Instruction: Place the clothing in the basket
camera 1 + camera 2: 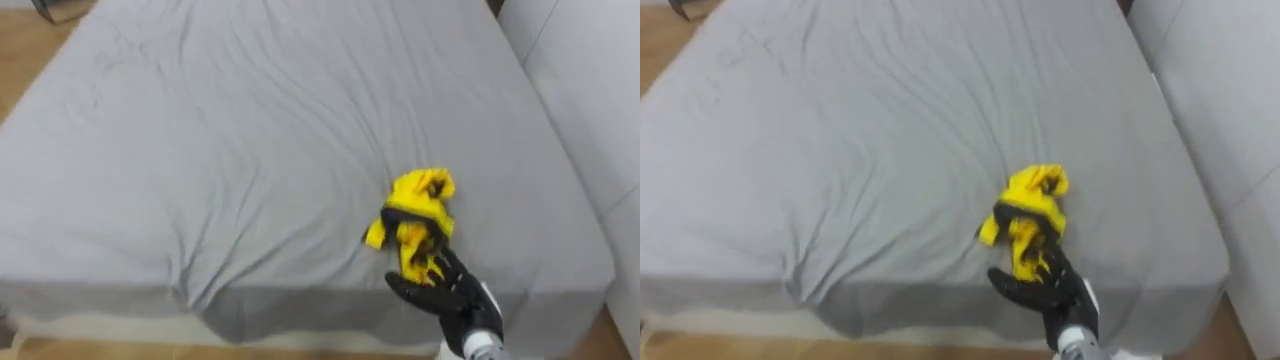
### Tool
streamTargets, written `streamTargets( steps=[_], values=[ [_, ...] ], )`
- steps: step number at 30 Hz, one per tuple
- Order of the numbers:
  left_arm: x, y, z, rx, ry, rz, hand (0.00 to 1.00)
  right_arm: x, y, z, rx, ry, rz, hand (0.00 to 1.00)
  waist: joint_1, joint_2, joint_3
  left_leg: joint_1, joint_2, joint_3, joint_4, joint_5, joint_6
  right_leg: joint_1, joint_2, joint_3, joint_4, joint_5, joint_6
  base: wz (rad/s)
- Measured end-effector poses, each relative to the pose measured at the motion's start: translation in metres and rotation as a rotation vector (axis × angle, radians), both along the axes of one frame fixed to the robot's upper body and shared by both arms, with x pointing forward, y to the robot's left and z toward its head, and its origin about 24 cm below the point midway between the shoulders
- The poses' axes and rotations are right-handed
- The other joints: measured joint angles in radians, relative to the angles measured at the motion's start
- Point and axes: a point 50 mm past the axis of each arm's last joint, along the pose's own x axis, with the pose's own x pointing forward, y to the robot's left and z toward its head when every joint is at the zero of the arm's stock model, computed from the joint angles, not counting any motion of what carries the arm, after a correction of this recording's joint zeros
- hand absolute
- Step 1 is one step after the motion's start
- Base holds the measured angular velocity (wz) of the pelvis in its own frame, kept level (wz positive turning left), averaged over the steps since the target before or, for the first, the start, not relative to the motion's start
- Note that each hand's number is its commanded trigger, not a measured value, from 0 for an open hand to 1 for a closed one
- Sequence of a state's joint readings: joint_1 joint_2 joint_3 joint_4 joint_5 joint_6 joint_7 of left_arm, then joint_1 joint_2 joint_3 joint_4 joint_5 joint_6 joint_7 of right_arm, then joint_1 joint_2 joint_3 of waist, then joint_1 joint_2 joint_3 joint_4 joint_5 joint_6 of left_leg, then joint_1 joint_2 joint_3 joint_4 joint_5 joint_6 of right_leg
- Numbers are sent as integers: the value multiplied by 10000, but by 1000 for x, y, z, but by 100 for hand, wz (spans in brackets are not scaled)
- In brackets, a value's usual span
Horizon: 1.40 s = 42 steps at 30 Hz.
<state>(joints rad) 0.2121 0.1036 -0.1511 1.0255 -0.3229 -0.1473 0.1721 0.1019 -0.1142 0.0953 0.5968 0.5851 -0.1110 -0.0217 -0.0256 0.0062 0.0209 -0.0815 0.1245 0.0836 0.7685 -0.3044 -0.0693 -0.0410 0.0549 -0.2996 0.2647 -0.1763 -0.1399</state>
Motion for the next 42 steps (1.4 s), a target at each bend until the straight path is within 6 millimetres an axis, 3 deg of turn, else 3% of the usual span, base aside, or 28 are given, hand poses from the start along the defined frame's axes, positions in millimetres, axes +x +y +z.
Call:
streamTargets(
  steps=[1, 2, 3, 4, 5, 6, 9, 11, 12, 17, 18, 21, 29, 37, 40, 42],
  values=[
    [0, -1, 0, -24, -78, 36, 0, -1, 0, 1, -17, -10, -63, 0, 22, -1, -5, -222, -15, 3, -363, -79, 38, 123, -2, 66, -124, -7, 30, -33],
    [2, 0, 2, -24, -267, 127, 0, -1, -1, 1, -69, -16, -156, 0, 88, -21, -5, -545, -140, -21, -1379, -110, 33, 265, -27, 285, -238, -47, 106, -54],
    [2, 0, 2, -101, -340, 375, 0, -1, -2, 2, -114, -11, -210, 0, 232, -83, -31, -758, -192, 3, -2673, -8, 28, 314, -31, 586, -300, -92, 184, -62],
    [1, 0, 2, -135, -343, 492, 0, 0, -2, 3, -148, -33, -240, 0, 293, -28, -82, -881, -198, 38, -3151, 342, 192, 326, -23, 692, -306, -133, 247, -74],
    [-4, 2, 2, -103, -240, 620, 0, -3, -2, 3, -167, -4, -265, 0, 327, -54, -264, -749, -267, 134, -3523, 714, 378, 398, -85, 995, -308, -213, 386, -44],
    [-6, 4, 2, -59, -261, 698, 0, -2, -4, 7, -251, -181, -314, 0, 229, -100, -361, -435, -493, 220, -4027, 804, 475, 504, -237, 1070, -369, -256, 520, -32],
    [-9, 6, 1, -22, -156, 629, 0, 0, -13, 10, -440, -248, -808, 0, 197, -329, -283, 118, -883, 258, -4805, 1128, 620, 595, -493, 1057, -442, -216, 725, -2],
    [-14, 8, 1, 21, -36, 665, 0, 2, -15, 12, -508, -378, -977, 0, 197, -380, -294, 292, -967, 233, -5162, 1151, 647, 609, -561, 1044, -465, -218, 733, 0],
    [-14, 9, 1, 38, -34, 662, 0, 5, -16, 15, -590, -491, -1081, 0, 195, -406, -262, 318, -1002, 221, -5286, 1180, 678, 578, -588, 1051, -459, -221, 738, 0],
    [-12, 14, 2, 137, 77, 585, 0, 21, -15, 24, -707, -913, -1085, 0, 229, -478, -216, 220, -1090, 209, -5480, 1197, 691, 425, -671, 1057, -448, -247, 791, -2],
    [-11, 16, 2, 178, 84, 583, 0, 26, -14, 28, -747, -1040, -1134, 0, 252, -500, -152, 170, -1107, 181, -5482, 1197, 691, 369, -680, 1049, -450, -251, 797, -5],
    [-7, 19, 3, 280, 29, 620, 0, 34, -19, 32, -1028, -1112, -1285, 0, 256, -553, -136, -165, -1170, -23, -5473, 1225, 737, 97, -717, 982, -450, -253, 804, 15],
    [3, 22, 2, 318, 105, 669, 0, 59, -24, 35, -1495, -976, -1319, 0, 347, -605, -105, -799, -1221, -42, -5425, 1283, 820, -419, -785, 738, -450, -231, 847, 6],
    [19, 21, 2, 129, 110, 413, 0, 64, -40, 17, -2259, 486, -1220, 0, 910, -586, -68, -1522, -1287, -128, -5214, 1365, 891, -1000, -870, 548, -431, -208, 914, 5],
    [17, 22, 0, 136, 358, 454, 0, 67, -43, 16, -2554, 821, -1230, 0, 983, -554, -23, -1594, -1351, -312, -5211, 1442, 901, -1018, -902, 437, -435, -205, 919, 15],
    [23, 24, 1, 203, 318, 409, 0, 70, -47, 17, -2793, 987, -1199, 0, 1108, -561, 92, -1750, -1368, -362, -5192, 1507, 911, -1111, -930, 305, -439, -206, 921, 14]
  ],
)
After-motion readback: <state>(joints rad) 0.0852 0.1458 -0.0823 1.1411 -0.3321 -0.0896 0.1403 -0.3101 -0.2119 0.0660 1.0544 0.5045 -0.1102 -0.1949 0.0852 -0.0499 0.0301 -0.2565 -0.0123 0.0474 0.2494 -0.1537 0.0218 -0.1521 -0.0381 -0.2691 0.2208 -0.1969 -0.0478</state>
